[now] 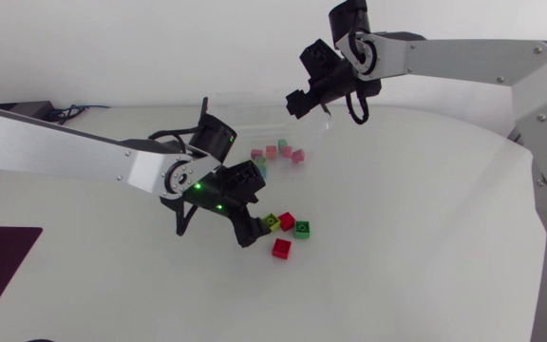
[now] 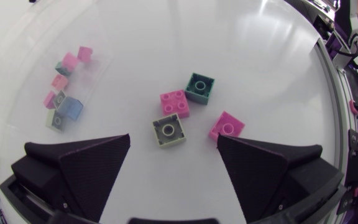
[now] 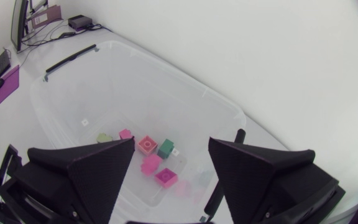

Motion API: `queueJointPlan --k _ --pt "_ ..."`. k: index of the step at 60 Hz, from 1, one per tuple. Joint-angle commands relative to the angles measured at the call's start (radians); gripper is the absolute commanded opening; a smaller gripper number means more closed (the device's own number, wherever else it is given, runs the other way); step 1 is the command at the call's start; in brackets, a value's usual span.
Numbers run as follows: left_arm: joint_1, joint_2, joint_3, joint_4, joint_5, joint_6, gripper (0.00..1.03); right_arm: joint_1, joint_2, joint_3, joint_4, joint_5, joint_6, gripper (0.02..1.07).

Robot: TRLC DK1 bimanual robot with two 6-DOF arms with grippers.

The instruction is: Pick up the duplo bricks and place them in the container

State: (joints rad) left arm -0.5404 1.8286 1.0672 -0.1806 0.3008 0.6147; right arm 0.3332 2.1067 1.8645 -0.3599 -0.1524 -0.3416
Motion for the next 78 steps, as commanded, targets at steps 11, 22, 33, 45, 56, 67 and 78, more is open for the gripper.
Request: queueJointPlan --k 11,22,33,45,56,67,78 --pt "-0.026 0.107 0.065 0.035 -0.051 0.002 0.98 0.013 -0.295 -0.327 0.105 0.001 0.026 1.02" --pt "-0.023 0.152 0.117 0.038 -0.077 -0.009 0.98 0.035 -0.49 -0.599 0.156 -0.026 0.013 1.02" --pt "-0.02 0.176 0.151 0.038 -0.081 -0.033 0.96 0.058 -0.637 -0.809 0.177 -0.03 0.006 1.02" --pt "-0.035 0.199 0.228 -0.103 -0.088 -0.04 0.87 0.047 -0.751 -1.001 0.17 -0.062 -0.048 1.02" --pt "-0.059 0.224 0.286 -0.204 -0.115 -0.059 0.8 0.007 -0.797 -1.102 0.179 -0.084 -0.065 1.02" --pt "-0.064 0.259 0.361 -0.33 -0.135 -0.078 0.8 -0.01 -0.823 -1.133 0.179 -0.096 -0.069 1.02" --pt "-0.062 0.288 0.407 -0.378 -0.135 -0.101 0.73 -0.01 -0.83 -1.159 0.18 -0.102 -0.071 1.02"
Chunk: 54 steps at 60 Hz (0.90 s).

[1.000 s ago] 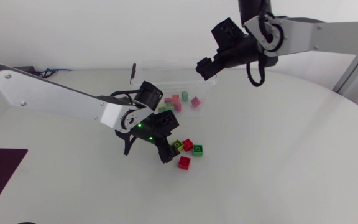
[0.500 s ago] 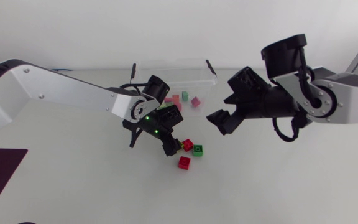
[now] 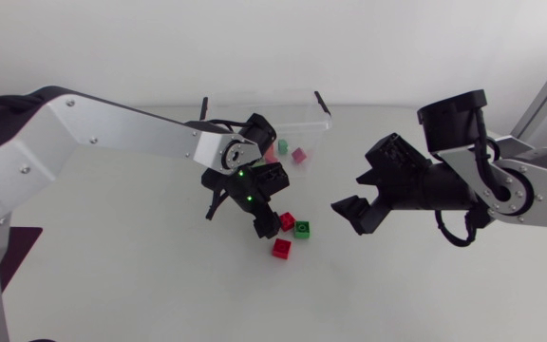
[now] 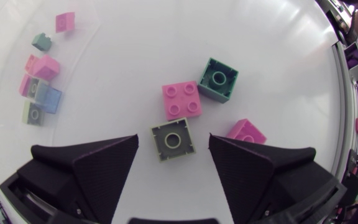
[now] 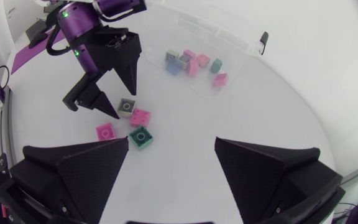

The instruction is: Pick up the duplo bricks and place them in the container

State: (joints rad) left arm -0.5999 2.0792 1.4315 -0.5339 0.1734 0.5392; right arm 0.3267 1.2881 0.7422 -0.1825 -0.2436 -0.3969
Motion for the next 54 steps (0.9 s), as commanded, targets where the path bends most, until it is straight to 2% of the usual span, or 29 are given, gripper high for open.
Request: queueJointPlan --k 1,8,14,16,19,21,37,54 --pt "-0.003 0.044 0.049 -0.031 -0.008 -0.028 0.7 -0.003 -0.012 -0.038 0.003 -0.011 -0.016 1.02" --pt "-0.006 0.079 0.067 -0.058 -0.031 -0.033 0.56 -0.003 -0.013 -0.058 0.003 -0.02 -0.039 1.02" --pt "-0.014 0.104 0.061 -0.074 -0.038 -0.035 0.54 -0.005 -0.006 -0.078 0.002 -0.033 -0.063 1.02" --pt "-0.014 0.108 0.061 -0.074 -0.041 -0.036 0.49 -0.005 0.0 -0.083 0.002 -0.037 -0.069 1.02" --pt "-0.011 0.11 0.069 -0.069 -0.043 -0.048 0.28 -0.005 0.01 -0.09 0.003 -0.043 -0.077 1.02" --pt "-0.009 0.107 0.072 -0.067 -0.043 -0.05 0.22 -0.005 0.019 -0.093 0.006 -0.043 -0.089 1.02" --pt "0.002 -0.024 -0.002 -0.072 -0.045 -0.033 0.2 0.002 0.226 -0.043 0.037 -0.089 -0.209 1.02" --pt "0.06 -0.246 -0.037 -0.067 -0.035 -0.028 0.2 0.054 0.412 0.105 0.028 -0.114 -0.3 1.02"
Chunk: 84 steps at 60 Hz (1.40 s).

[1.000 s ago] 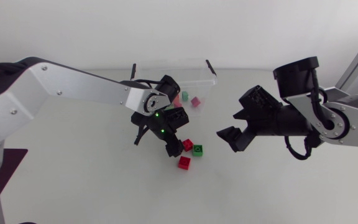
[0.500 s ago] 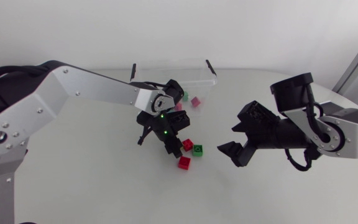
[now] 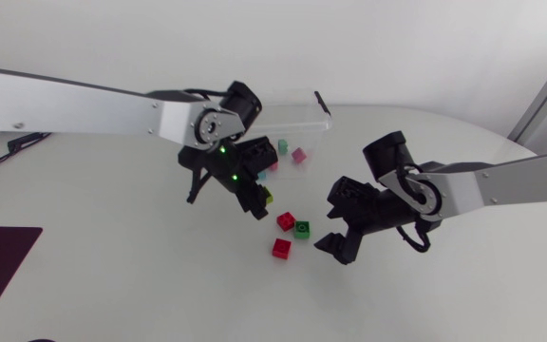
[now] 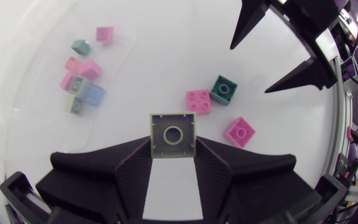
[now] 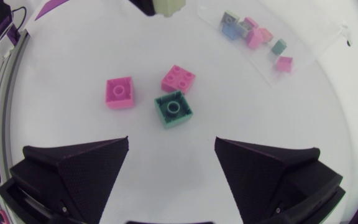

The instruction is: Pick up the duplo bricks and place them in the container

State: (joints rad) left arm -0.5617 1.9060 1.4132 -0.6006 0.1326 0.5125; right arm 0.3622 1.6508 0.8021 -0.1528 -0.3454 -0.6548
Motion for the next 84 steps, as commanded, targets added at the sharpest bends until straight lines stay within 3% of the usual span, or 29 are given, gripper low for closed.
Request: queueJointPlan --k 1,10,18,26,33,44,62,66,68,73,76,84 --pt "0.025 -0.082 -0.019 0.004 0.009 -0.002 0.2 0.023 0.056 0.051 -0.002 -0.014 -0.043 1.02" --pt "0.052 -0.151 -0.017 0.076 0.01 -0.012 0.2 0.044 0.136 0.124 -0.019 -0.017 -0.06 1.02" --pt "0.086 -0.185 -0.016 0.209 0.01 -0.066 0.2 0.055 0.198 0.198 -0.047 -0.017 -0.072 1.02" --pt "0.115 -0.151 0.009 0.323 0.01 -0.106 0.2 0.061 0.245 0.244 -0.083 -0.017 -0.085 0.95" --pt "0.134 -0.088 0.053 0.344 0.01 -0.126 0.2 0.066 0.268 0.247 -0.097 -0.017 -0.092 0.84" --pt "0.152 -0.002 0.115 0.398 0.007 -0.174 0.2 0.06 0.279 0.215 -0.099 -0.021 -0.109 0.41" --pt "0.18 0.102 0.213 0.461 -0.021 -0.241 0.21 0.032 0.127 0.154 -0.148 -0.024 -0.108 0.41" --pt "0.186 0.117 0.228 0.453 -0.021 -0.249 0.33 0.023 0.07 0.147 -0.168 -0.026 -0.108 0.41" --pt "0.189 0.12 0.231 0.453 -0.021 -0.255 0.44 0.017 0.049 0.149 -0.182 -0.027 -0.108 0.41" --pt "0.192 0.119 0.233 0.45 -0.024 -0.262 0.86 -0.008 -0.028 0.17 -0.22 -0.032 -0.105 0.41" --pt "0.194 0.113 0.227 0.45 -0.028 -0.266 0.98 -0.023 -0.055 0.194 -0.248 -0.038 -0.103 0.41" --pt "0.19 0.048 0.155 0.467 -0.028 -0.281 0.99 -0.06 -0.088 0.281 -0.28 -0.05 -0.077 0.41"
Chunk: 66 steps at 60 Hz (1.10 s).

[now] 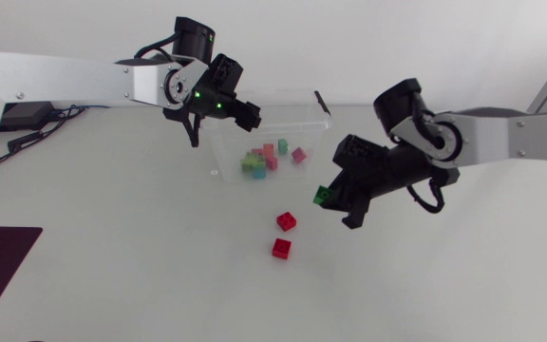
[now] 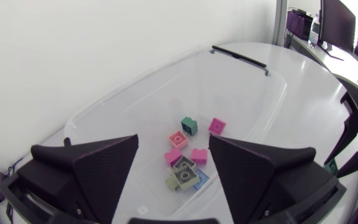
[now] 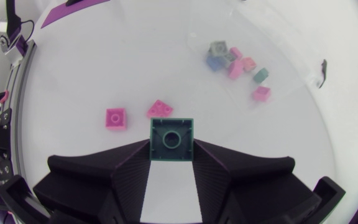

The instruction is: Pick up the duplo bricks and place them in the container

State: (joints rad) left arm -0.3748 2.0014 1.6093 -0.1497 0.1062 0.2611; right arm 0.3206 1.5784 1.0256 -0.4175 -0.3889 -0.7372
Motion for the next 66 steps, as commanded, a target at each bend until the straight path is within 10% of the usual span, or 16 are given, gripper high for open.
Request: queueJointPlan --k 1,53,62,66 --pt "0.004 -0.055 -0.052 0.021 -0.002 -0.029 0.99 -0.022 -0.017 0.064 -0.015 -0.007 0.009 0.41" --pt "-0.237 -0.228 -0.428 -0.16 0.036 0.066 0.98 -0.023 0.457 0.7 0.106 0.064 0.318 0.42" --pt "-0.277 -0.191 -0.407 -0.215 0.003 0.044 0.98 -0.012 0.571 0.837 0.059 0.091 0.335 0.99" --pt "-0.288 -0.167 -0.394 -0.245 -0.011 0.026 0.98 -0.012 0.571 0.846 0.057 0.096 0.346 1.03"
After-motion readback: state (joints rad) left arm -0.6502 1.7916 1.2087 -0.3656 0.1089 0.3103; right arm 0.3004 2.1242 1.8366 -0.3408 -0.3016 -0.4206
